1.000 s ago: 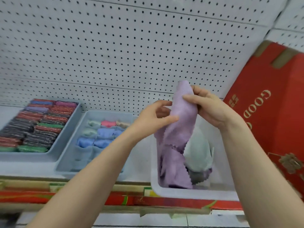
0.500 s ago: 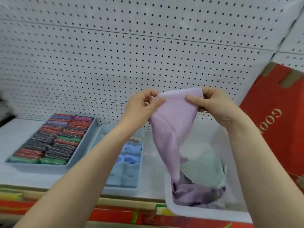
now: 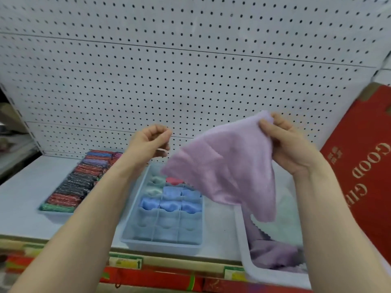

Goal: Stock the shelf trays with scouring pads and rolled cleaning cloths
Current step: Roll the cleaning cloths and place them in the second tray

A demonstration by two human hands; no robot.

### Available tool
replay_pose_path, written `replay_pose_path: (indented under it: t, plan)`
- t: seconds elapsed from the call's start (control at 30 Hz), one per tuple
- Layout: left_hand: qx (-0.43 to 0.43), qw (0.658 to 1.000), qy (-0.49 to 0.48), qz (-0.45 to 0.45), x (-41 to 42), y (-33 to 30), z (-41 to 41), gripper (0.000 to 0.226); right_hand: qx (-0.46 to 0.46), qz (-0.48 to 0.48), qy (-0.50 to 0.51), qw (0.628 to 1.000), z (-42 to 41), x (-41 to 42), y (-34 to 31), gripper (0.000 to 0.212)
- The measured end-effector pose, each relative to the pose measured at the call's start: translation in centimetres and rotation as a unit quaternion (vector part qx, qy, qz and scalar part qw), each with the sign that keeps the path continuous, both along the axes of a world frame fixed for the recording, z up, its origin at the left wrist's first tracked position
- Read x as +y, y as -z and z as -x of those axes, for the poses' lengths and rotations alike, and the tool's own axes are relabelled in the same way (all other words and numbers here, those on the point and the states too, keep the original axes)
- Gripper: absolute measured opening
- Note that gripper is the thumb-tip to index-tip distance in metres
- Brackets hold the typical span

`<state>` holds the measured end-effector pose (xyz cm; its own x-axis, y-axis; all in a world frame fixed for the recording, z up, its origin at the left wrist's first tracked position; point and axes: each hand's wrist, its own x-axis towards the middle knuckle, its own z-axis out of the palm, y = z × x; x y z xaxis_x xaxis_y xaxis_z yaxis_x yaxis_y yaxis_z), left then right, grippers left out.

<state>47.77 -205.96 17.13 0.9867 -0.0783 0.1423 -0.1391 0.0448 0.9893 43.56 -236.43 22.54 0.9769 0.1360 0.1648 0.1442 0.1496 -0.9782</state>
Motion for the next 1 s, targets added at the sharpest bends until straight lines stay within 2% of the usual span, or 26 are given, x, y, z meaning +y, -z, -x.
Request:
replay_pose_path:
  t: [0.07, 0.13, 0.17, 0.23, 0.3, 0.37, 0.43, 0.47, 0.53, 0.6, 0.63, 0.7, 0.8, 0.87, 1.0]
  plan:
    - [0.015, 0.996, 0.058, -0.071, -0.3, 0.9, 0.2, 0.034, 0.028, 0.037, 0.010, 0.999, -0.8, 1.1, 0.9, 0.013]
    - [0.024, 0.977, 0.136, -0.165, -1.5, 2.0, 0.7, 0.057, 0.040, 0.047, -0.001, 0.998, -1.5, 2.2, 1.7, 0.009]
    - [0.023, 0.965, 0.163, -0.203, -2.2, 2.5, 1.1, 0.058, 0.038, 0.048, -0.006, 0.998, -1.6, 2.9, 1.8, 0.006]
    - [0.014, 0.954, 0.178, -0.243, -3.3, 3.8, 1.3, 0.041, 0.025, 0.063, -0.009, 0.998, -1.6, 4.1, 1.7, 0.003]
    - [0.003, 0.958, 0.169, -0.231, -3.7, 4.5, 1.5, 0.021, 0.014, 0.101, -0.005, 0.995, -1.5, 4.4, 1.8, 0.011]
    - [0.000, 0.973, 0.141, -0.184, -3.1, 4.5, 1.4, 0.015, 0.000, 0.149, 0.032, 0.988, -1.3, 4.4, 1.5, 0.017]
    - [-0.006, 0.986, 0.103, -0.132, -1.7, 3.6, 1.1, 0.011, -0.029, 0.153, 0.085, 0.984, -0.9, 4.0, 0.9, 0.015]
    - [-0.009, 0.991, 0.090, -0.103, -0.8, 3.2, 0.9, 0.010, -0.040, 0.123, 0.102, 0.986, -0.6, 3.8, 0.5, 0.008]
    - [-0.012, 0.996, 0.083, 0.002, 1.0, 2.0, 0.6, 0.017, -0.053, 0.032, 0.096, 0.993, 0.1, 3.1, -0.5, 0.010]
    - [0.007, 0.986, 0.090, 0.141, 2.0, 0.6, 0.4, 0.024, -0.068, -0.050, 0.065, 0.994, 0.7, 2.5, -1.3, 0.005]
    - [0.014, 0.980, 0.085, 0.177, 2.2, 0.1, 0.3, 0.022, -0.067, -0.059, 0.059, 0.994, 0.6, 2.5, -1.4, 0.004]
    - [0.032, 0.985, 0.033, 0.168, 1.8, -0.2, -0.1, 0.012, -0.053, 0.015, 0.105, 0.993, -0.9, 2.8, -0.6, 0.006]
    - [0.068, 0.987, -0.100, 0.104, 1.0, 0.8, -0.9, 0.007, -0.040, 0.211, 0.255, 0.943, -3.7, 3.2, 2.2, 0.017]
    - [0.050, 0.989, -0.121, 0.073, 0.1, 1.4, -0.7, 0.011, -0.033, 0.233, 0.283, 0.930, -4.4, 3.9, 3.8, 0.026]
    - [-0.042, 0.993, -0.106, 0.007, -3.6, 0.6, 1.4, 0.018, -0.073, 0.207, 0.234, 0.947, -3.7, 8.0, 5.5, 0.055]
